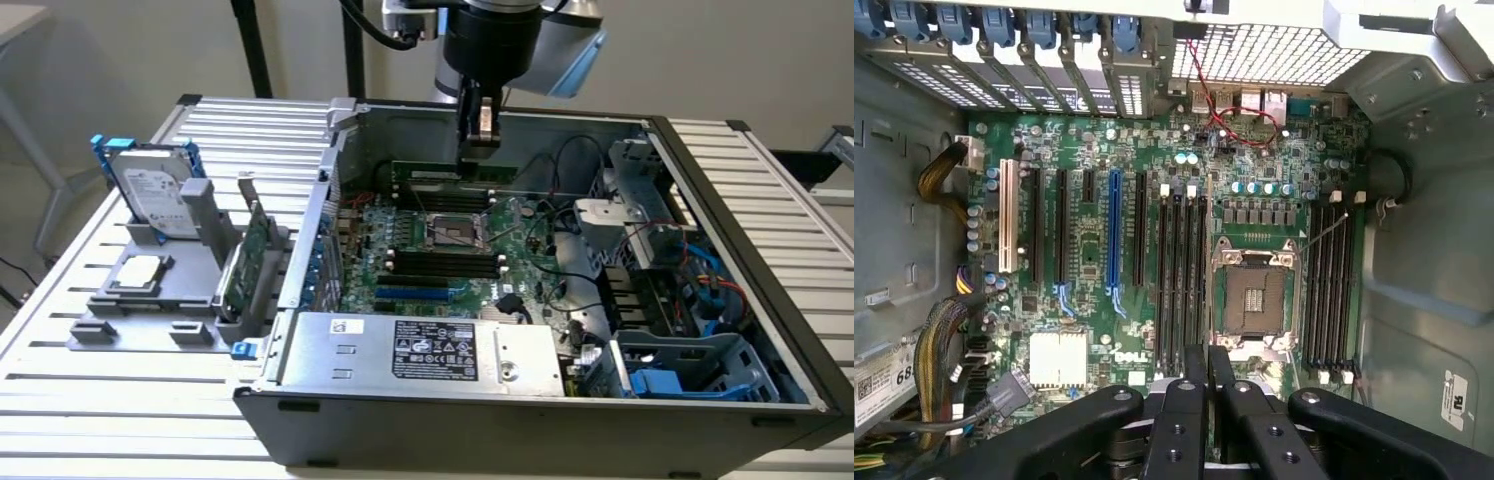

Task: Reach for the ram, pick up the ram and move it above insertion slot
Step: 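Pick up the ram and move it above insertion slot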

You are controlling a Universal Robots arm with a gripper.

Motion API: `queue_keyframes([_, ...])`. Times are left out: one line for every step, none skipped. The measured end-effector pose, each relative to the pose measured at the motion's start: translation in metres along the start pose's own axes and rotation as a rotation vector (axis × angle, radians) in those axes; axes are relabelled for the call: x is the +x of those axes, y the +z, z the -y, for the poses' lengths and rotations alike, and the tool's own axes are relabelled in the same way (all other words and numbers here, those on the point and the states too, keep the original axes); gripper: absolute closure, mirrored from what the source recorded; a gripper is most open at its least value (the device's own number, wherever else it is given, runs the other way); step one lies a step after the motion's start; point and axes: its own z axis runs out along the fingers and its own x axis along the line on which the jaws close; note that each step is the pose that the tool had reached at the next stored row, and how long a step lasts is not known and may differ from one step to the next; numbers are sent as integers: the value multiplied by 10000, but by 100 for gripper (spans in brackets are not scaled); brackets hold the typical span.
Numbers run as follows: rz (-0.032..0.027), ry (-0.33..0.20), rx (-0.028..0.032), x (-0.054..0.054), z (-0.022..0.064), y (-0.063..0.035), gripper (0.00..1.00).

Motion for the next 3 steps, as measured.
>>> queue_keyframes([0, 1, 0, 0, 0, 0, 87])
queue_keyframes([0, 1, 0, 0, 0, 0, 87])
queue_keyframes([0, 0, 0, 0, 0, 0, 87])
